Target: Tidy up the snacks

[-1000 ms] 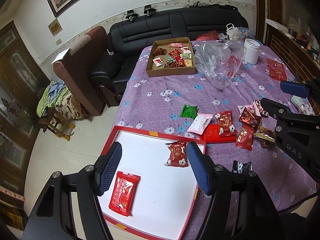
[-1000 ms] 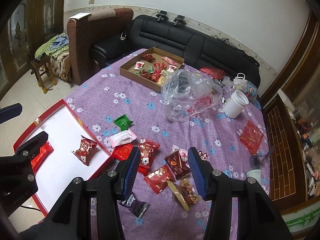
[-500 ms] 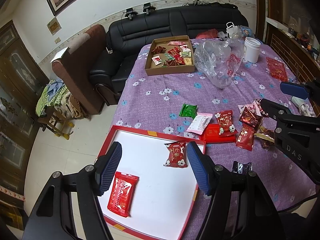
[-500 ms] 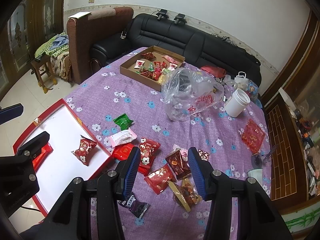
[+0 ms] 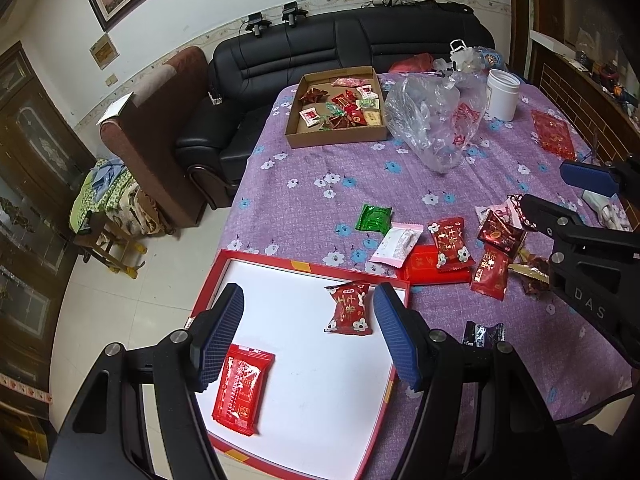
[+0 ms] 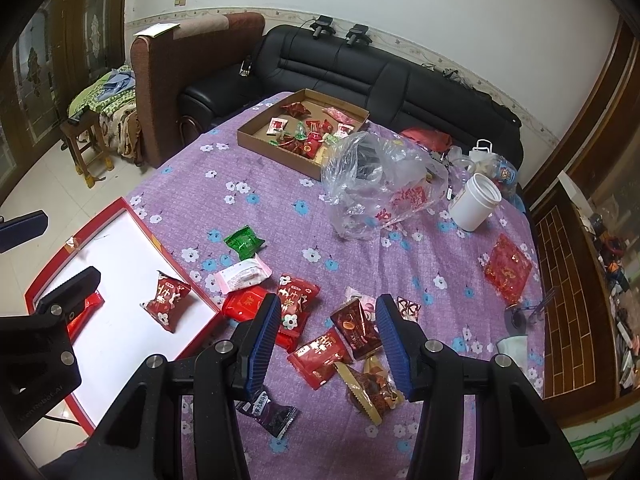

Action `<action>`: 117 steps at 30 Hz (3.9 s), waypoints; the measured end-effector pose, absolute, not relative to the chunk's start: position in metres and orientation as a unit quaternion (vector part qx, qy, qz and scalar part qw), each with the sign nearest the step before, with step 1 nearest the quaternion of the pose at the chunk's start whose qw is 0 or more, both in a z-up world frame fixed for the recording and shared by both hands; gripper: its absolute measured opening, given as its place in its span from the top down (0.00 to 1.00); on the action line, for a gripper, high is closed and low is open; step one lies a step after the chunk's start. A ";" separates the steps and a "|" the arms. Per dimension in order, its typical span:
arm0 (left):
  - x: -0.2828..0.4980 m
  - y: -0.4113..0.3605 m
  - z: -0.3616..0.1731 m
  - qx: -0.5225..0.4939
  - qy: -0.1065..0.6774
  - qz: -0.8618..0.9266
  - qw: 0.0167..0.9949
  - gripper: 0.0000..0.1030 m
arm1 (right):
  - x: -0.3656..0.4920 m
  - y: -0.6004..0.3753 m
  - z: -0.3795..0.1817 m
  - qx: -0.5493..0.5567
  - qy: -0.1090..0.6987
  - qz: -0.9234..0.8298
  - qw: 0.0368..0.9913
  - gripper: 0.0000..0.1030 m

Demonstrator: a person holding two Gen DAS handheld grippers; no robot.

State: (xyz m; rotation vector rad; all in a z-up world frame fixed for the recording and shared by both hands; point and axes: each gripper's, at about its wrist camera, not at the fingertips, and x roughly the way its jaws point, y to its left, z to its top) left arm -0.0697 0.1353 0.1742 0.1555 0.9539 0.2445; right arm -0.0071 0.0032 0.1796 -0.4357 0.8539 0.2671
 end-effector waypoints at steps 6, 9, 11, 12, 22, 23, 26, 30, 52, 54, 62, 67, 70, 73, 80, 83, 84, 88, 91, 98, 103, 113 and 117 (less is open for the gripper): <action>-0.069 0.136 0.174 0.075 0.460 0.116 0.877 0.35 | -0.007 0.003 0.179 -0.209 0.410 0.128 0.879 0.51; -0.069 0.136 0.174 0.074 0.460 0.116 0.877 0.35 | -0.007 0.003 0.178 -0.207 0.411 0.129 0.878 0.51; -0.068 0.136 0.171 0.074 0.463 0.115 0.876 0.35 | -0.007 0.002 0.177 -0.206 0.413 0.128 0.878 0.51; -0.067 0.136 0.168 0.073 0.466 0.115 0.874 0.35 | -0.007 0.001 0.176 -0.205 0.415 0.128 0.877 0.51; -0.054 0.123 0.107 0.077 0.541 0.094 0.832 0.32 | 0.019 -0.097 0.121 -0.095 0.513 0.078 0.850 0.42; -0.052 0.119 0.103 0.080 0.546 0.089 0.829 0.32 | 0.020 -0.113 0.111 -0.089 0.523 0.061 0.845 0.42; -0.046 0.104 0.091 0.088 0.559 0.073 0.821 0.32 | 0.020 -0.161 0.087 -0.061 0.555 0.012 0.829 0.42; -0.036 0.078 0.077 0.109 0.573 0.049 0.811 0.32 | 0.012 -0.202 0.065 -0.041 0.580 -0.026 0.813 0.42; -0.039 0.059 0.046 0.105 0.618 0.047 0.778 0.32 | 0.051 -0.193 0.028 0.132 0.639 0.121 0.748 0.33; -0.042 0.062 0.047 0.104 0.619 0.049 0.777 0.32 | 0.059 -0.194 0.018 0.167 0.647 0.123 0.734 0.31; -0.042 0.060 0.047 0.108 0.622 0.036 0.775 0.32 | 0.081 -0.177 0.000 0.233 0.652 0.114 0.712 0.11; -0.039 0.061 0.048 0.106 0.623 0.035 0.774 0.32 | 0.089 -0.155 0.001 0.187 0.651 0.119 0.726 0.06; -0.040 0.062 0.049 0.107 0.623 0.035 0.774 0.32 | 0.091 -0.147 0.002 0.182 0.648 0.139 0.727 0.42; -0.040 0.060 0.048 0.110 0.623 0.034 0.774 0.32 | 0.088 -0.142 0.004 0.196 0.649 0.178 0.713 0.62; -0.040 0.049 0.043 0.121 0.620 0.021 0.775 0.33 | 0.061 -0.164 0.021 0.171 0.621 0.169 0.746 0.67; -0.037 0.039 0.040 0.124 0.610 0.009 0.783 0.33 | 0.046 -0.198 0.025 0.166 0.607 0.143 0.764 0.67; -0.037 0.037 0.039 0.125 0.605 0.006 0.786 0.33 | 0.042 -0.212 0.026 0.168 0.605 0.138 0.766 0.67; -0.028 0.022 0.024 0.140 0.589 0.004 0.796 0.33 | 0.020 -0.267 0.026 0.202 0.597 0.098 0.770 0.67; -0.022 0.016 0.015 0.147 0.574 0.003 0.805 0.32 | 0.007 -0.291 0.025 0.226 0.590 0.083 0.771 0.67; -0.008 0.018 0.007 0.107 0.579 -0.005 0.808 0.19 | -0.004 -0.292 0.024 0.238 0.585 0.073 0.772 0.67; -0.007 0.013 0.006 0.107 0.569 -0.005 0.815 0.19 | -0.004 -0.283 0.021 0.232 0.594 0.079 0.766 0.67; -0.026 -0.010 0.007 0.116 0.570 -0.033 0.813 0.19 | -0.011 -0.281 0.013 0.235 0.598 0.088 0.761 0.67; -0.038 -0.015 0.022 0.110 0.544 -0.074 0.828 0.19 | -0.012 -0.281 0.011 0.235 0.603 0.092 0.757 0.67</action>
